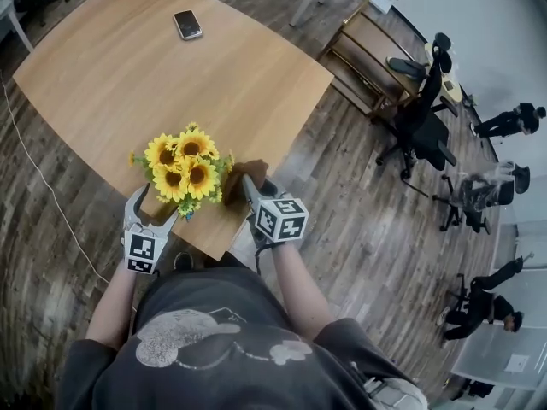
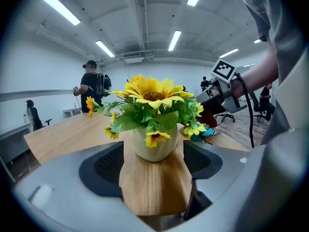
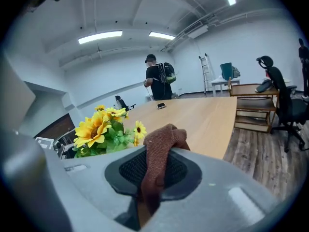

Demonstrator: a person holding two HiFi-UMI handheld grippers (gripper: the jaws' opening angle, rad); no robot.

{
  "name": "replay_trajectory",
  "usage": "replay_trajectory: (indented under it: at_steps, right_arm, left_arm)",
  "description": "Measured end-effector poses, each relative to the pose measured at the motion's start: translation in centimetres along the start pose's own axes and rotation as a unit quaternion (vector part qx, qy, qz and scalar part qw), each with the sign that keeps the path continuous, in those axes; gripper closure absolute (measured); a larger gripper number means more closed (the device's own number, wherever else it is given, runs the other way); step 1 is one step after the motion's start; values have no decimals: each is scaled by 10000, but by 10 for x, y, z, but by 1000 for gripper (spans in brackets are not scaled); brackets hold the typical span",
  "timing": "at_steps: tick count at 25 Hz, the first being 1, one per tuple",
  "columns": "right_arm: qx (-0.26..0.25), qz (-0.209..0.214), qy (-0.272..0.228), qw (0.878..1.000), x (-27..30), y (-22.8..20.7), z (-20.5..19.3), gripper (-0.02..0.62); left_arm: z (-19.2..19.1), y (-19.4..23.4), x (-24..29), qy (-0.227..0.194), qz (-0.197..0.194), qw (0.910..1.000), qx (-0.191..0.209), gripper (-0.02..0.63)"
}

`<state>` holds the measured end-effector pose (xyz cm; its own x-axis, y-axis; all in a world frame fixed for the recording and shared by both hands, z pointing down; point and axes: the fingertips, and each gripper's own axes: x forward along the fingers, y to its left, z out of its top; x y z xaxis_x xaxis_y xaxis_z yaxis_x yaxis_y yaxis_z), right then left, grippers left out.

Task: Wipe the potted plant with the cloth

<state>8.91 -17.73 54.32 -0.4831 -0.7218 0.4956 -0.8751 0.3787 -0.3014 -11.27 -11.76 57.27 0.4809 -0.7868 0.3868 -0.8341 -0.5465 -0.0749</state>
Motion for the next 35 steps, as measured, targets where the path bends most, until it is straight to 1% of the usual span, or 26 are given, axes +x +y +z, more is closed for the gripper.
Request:
replay_trajectory:
  at_steps: [3, 7, 10, 15, 19, 24, 30, 35]
  right_arm:
    - [-68, 278, 176, 9994, 25, 6, 2, 548]
    - [-360, 723, 477, 9956, 52, 23, -1, 548]
    - [-493, 938, 536, 9929, 66, 28, 1, 548]
    - [-583, 1297, 584, 9881, 75, 42, -2, 548]
    - [-745, 1413, 576, 9855, 74, 56, -9, 548]
    - [-748, 1502, 618, 9839, 72, 63, -18, 548]
    - [-1047, 1653, 738, 9779, 62, 76, -32, 548]
    - [-1208, 1738, 798, 9741, 49, 82, -39, 548]
  left_arm:
    - [0, 1, 11, 46, 13, 10000, 2, 186]
    - [2, 2, 21, 68, 25, 9999, -88, 181]
    - [6, 1, 28, 77, 2, 9999, -66, 190]
    - [9, 1, 34, 68, 23, 9999, -140, 226]
    - [7, -3, 32, 76, -33, 9998, -177, 262]
    - [7, -2, 33, 68, -5, 9997, -240, 262]
    - [6, -2, 34, 63, -30, 9996, -261, 264]
    - [9, -3, 37, 66, -131, 9996, -244, 265]
